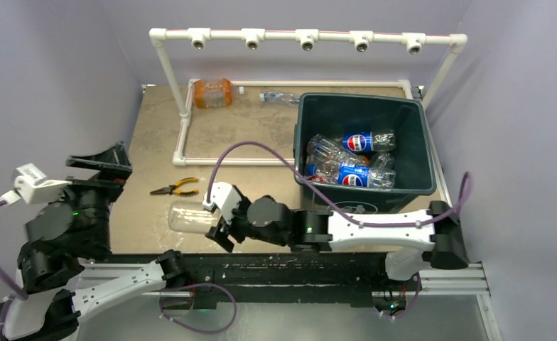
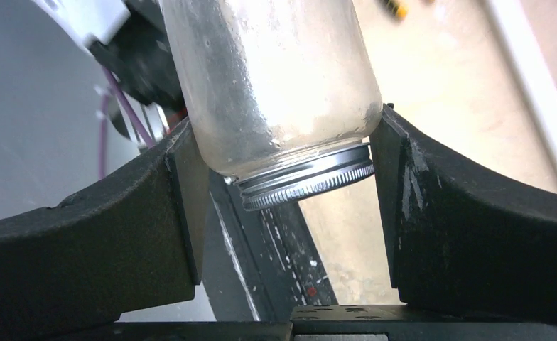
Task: Put the plastic bottles in the bin
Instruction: Pick up the plastic bottle from the corner of the board, then place the plastic bottle in the trash bin.
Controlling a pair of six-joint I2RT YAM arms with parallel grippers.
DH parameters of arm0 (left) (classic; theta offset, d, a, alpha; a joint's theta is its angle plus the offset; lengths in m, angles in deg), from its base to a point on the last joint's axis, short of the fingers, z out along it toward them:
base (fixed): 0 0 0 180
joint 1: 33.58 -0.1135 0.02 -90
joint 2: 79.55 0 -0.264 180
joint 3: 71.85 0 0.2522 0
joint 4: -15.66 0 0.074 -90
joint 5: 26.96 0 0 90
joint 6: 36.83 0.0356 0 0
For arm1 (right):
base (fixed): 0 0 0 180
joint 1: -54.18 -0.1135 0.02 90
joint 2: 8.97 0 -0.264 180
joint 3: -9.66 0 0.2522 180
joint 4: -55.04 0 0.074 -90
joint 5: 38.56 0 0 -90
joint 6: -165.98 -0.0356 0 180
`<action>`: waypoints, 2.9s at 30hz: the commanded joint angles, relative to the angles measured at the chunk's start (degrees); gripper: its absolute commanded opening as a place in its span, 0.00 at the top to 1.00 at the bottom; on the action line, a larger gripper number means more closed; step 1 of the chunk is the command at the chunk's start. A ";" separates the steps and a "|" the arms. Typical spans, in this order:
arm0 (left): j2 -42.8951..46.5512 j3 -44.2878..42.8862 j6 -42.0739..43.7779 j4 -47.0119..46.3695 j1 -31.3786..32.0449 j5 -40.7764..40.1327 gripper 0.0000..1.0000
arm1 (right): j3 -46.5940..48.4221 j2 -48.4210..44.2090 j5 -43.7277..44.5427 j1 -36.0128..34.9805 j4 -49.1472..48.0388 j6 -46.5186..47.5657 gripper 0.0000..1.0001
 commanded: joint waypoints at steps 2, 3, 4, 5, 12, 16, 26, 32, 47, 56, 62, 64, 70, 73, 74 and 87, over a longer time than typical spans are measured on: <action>1.40 -0.14 18.32 -25.12 0.15 4.16 0.01 | 6.27 -7.02 7.92 -0.27 0.83 1.30 0.66; 0.94 -0.50 18.69 -25.98 0.15 5.23 0.01 | 6.69 -8.19 9.40 -0.22 1.03 1.46 0.67; 0.45 -0.67 18.91 -26.46 0.15 6.87 0.01 | 6.73 -9.74 10.94 -0.23 0.82 1.53 0.68; -0.02 -0.34 19.20 -27.29 0.15 8.67 0.01 | 6.31 -11.49 12.31 -0.23 -0.04 1.69 0.68; -1.39 10.35 25.30 -45.65 0.15 39.21 0.01 | -3.17 -24.39 21.27 -0.21 -12.71 5.23 0.70; -6.14 10.83 25.43 -53.76 0.15 58.62 0.01 | -9.47 -30.98 22.25 -0.21 -21.94 7.60 0.71; -18.36 10.66 20.53 -68.31 0.15 82.15 0.01 | -15.79 -36.58 19.60 -0.28 -32.05 9.03 0.72; -22.82 9.22 19.15 -70.33 0.15 85.66 0.01 | -16.52 -36.61 18.94 -0.23 -33.46 8.82 0.73; -26.42 8.11 17.25 -74.47 0.15 82.25 0.38 | -17.38 -37.68 16.61 -0.24 -29.85 9.60 0.72; -26.68 5.35 20.51 -70.58 0.15 82.19 0.74 | -9.89 -41.28 17.77 -0.21 -12.80 4.20 0.01; -31.20 -3.55 27.84 -63.52 0.15 78.58 0.96 | -5.22 -51.36 22.19 -0.22 -5.58 0.69 0.01; -35.19 -7.70 30.36 -61.65 0.15 79.77 1.00 | -5.44 -55.56 21.86 -0.21 -8.29 1.43 0.01; -48.64 -17.99 34.44 -57.39 0.15 86.70 1.00 | -2.71 -59.87 20.35 -0.21 -6.34 4.04 0.01; -53.74 -20.92 36.25 -56.19 0.15 87.12 1.00 | -3.52 -60.71 18.99 -0.24 -5.81 4.10 0.01; -55.31 -21.46 36.86 -56.00 0.15 86.85 1.00 | -3.94 -60.99 18.27 -0.21 -5.88 4.11 0.01; -64.91 -20.43 38.26 -57.29 0.15 83.04 0.32 | -5.82 -60.80 17.53 -0.21 -5.44 4.02 0.01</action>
